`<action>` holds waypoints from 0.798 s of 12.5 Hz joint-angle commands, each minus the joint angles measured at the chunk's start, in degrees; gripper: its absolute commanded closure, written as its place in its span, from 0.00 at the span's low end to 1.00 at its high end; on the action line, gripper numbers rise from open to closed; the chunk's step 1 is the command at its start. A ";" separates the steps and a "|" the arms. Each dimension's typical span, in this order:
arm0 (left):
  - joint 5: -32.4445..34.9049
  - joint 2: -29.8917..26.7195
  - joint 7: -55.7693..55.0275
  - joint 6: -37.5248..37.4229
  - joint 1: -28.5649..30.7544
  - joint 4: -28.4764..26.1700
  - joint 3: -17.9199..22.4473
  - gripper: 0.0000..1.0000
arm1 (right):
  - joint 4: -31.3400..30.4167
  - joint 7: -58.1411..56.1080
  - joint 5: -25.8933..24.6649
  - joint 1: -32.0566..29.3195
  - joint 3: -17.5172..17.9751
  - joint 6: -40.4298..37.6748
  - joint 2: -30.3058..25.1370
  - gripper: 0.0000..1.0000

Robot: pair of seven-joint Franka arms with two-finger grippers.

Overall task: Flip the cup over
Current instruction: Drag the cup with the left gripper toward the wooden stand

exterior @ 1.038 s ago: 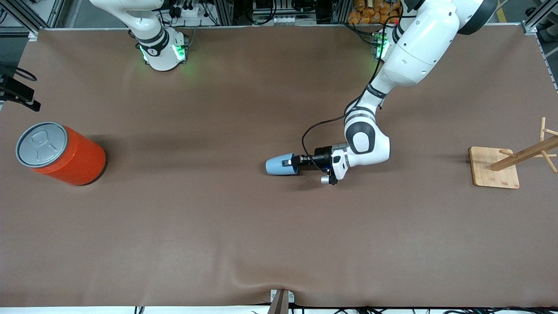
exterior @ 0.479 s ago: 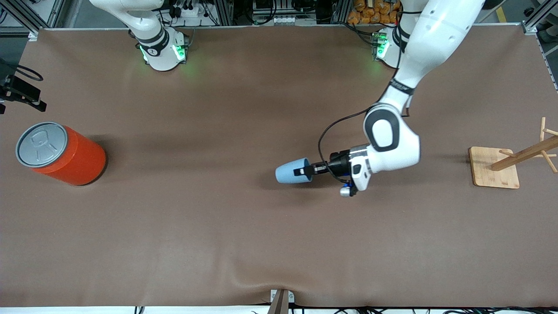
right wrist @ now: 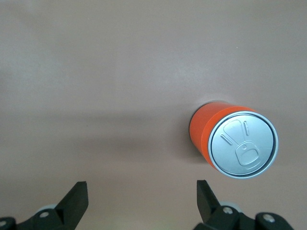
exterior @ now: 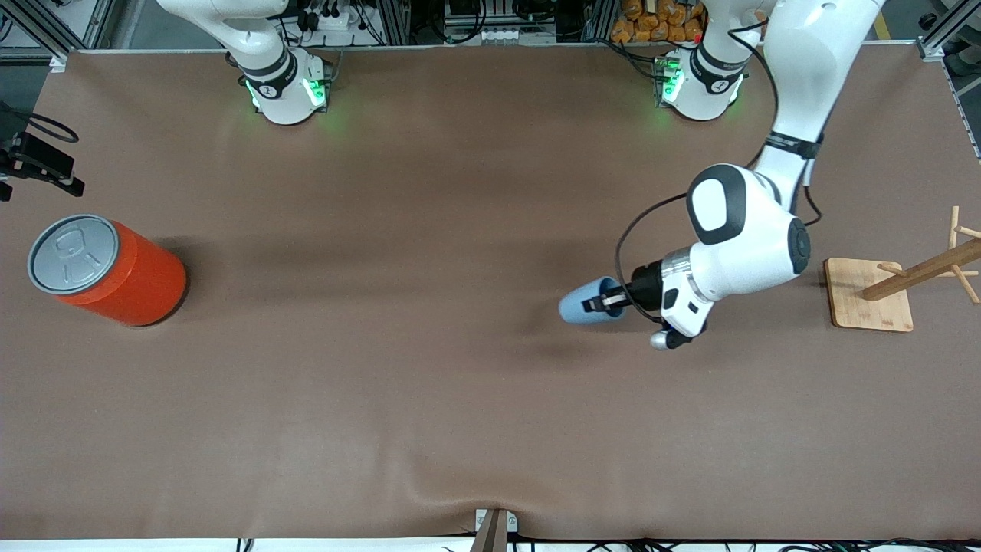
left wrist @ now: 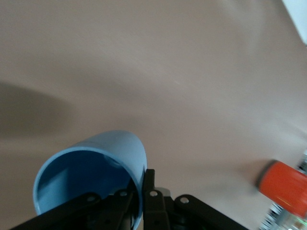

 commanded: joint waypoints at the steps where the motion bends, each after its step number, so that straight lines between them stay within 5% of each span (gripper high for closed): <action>1: 9.77 -2.86 -1.82 -3.29 4.76 -2.38 -0.23 1.00 | 0.03 -0.68 0.09 0.41 -0.11 0.16 -0.09 0.00; 5: 31.12 -6.20 -4.01 -3.92 9.94 -8.09 -0.31 1.00 | -0.06 0.20 0.01 3.30 -0.11 0.24 1.31 0.00; 10: 46.29 -4.37 -4.28 -3.48 16.11 -10.12 -0.40 1.00 | 0.47 1.61 0.01 1.91 -0.72 -0.37 0.96 0.00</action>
